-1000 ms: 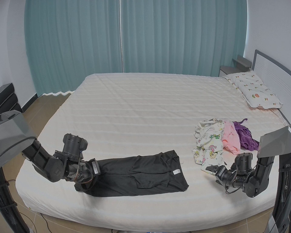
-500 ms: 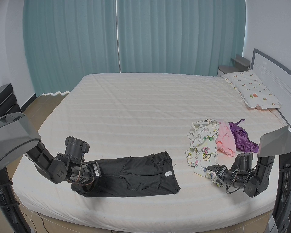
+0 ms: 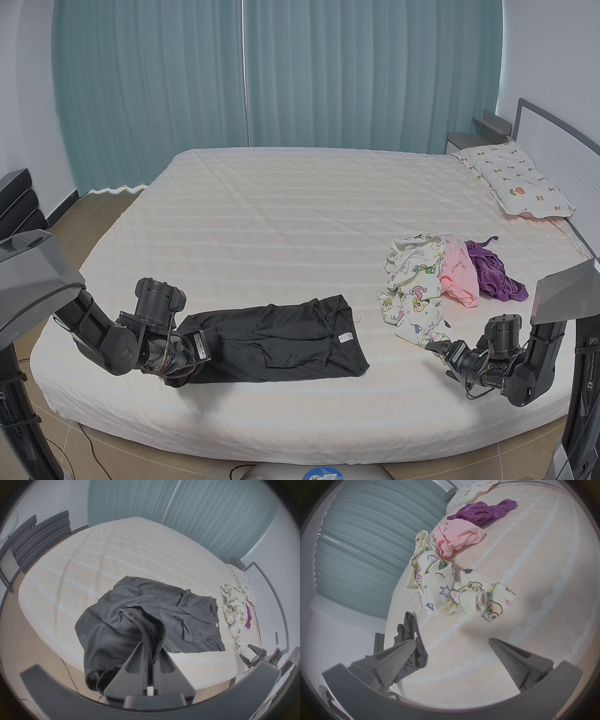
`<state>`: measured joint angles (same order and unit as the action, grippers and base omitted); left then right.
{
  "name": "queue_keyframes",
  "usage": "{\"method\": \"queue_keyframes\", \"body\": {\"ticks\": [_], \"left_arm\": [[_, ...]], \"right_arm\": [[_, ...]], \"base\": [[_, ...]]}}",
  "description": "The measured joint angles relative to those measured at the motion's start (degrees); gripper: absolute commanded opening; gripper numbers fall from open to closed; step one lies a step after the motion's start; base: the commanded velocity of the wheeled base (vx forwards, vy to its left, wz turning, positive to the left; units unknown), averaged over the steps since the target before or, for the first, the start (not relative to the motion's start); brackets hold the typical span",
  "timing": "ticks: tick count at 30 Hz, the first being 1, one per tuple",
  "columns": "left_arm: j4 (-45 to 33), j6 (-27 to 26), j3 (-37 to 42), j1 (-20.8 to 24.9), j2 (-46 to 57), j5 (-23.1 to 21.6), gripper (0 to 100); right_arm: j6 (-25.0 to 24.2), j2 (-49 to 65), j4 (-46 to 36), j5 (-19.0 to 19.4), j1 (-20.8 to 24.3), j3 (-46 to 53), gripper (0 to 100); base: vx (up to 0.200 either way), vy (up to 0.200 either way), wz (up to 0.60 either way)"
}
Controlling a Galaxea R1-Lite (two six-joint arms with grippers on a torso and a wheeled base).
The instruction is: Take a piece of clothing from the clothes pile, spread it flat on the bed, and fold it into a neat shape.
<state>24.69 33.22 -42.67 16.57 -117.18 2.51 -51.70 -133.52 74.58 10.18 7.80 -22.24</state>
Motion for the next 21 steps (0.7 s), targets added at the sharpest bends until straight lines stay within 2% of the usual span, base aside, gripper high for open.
{"method": "queue_keyframes", "body": {"ticks": [5, 14, 21], "left_arm": [[-1.27, 1.84, -3.55, 0.13, -0.02, 0.46, 0], [-11.3, 6.7, -14.12, 1.95, -1.01, 1.04, 0], [-15.14, 8.13, -19.71, 5.64, -3.72, 1.07, 0]], "right_arm": [[0.02, 0.0, 0.02, 0.0, 0.0, 0.0, 100], [0.02, 0.0, 0.0, 0.0, 0.0, -0.06, 100], [0.02, -0.05, 0.02, 0.0, -0.01, -0.11, 100]], "base": [[0.0, 0.0, 0.0], [0.0, 0.0, 0.0], [0.0, -0.2, 0.0]]}}
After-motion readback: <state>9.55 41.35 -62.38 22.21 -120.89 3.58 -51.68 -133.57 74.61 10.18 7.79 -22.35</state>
